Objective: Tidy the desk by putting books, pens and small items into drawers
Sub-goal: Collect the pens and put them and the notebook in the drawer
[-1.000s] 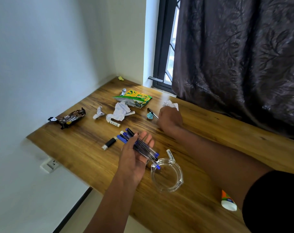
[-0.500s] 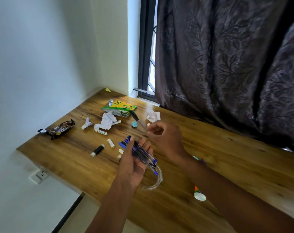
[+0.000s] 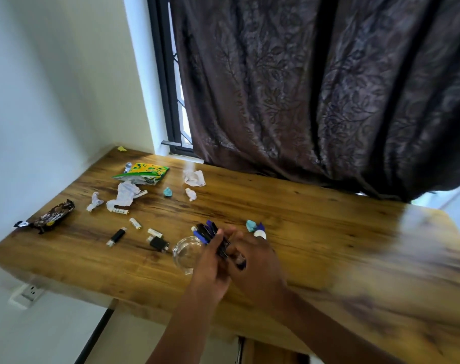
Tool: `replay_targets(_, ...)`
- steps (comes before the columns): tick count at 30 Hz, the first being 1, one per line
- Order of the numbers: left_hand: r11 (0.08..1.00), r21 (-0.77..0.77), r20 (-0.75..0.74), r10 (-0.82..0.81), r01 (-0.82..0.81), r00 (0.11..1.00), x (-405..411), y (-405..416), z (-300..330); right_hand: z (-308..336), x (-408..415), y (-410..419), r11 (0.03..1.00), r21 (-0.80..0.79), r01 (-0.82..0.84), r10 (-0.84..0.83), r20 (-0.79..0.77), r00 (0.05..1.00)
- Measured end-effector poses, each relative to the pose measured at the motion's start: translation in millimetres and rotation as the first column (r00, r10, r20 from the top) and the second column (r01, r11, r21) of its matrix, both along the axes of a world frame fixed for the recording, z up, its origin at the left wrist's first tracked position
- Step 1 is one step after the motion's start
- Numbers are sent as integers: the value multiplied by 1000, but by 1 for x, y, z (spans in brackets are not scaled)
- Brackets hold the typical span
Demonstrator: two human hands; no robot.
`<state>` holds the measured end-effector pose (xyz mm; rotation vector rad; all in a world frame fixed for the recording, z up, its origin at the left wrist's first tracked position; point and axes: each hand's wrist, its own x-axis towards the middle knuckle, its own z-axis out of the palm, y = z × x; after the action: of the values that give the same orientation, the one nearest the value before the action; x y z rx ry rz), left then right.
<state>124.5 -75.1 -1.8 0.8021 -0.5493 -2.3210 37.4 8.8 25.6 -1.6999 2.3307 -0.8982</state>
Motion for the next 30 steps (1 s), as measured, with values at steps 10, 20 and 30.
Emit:
replay_targets(10,981,-50,54,-183,186,982,-20,95,-8,-25,-17,115,971,87,223,-236,187,954)
replay_targets(20,954,36,235,-296,296,926,0,195,-43,-44,-12,219,949,258,181,-278,414,867)
replay_targets(30,903,173,384,-429,393,818,45,259,-94,-93,23,267,816,577,37,-321,398,860)
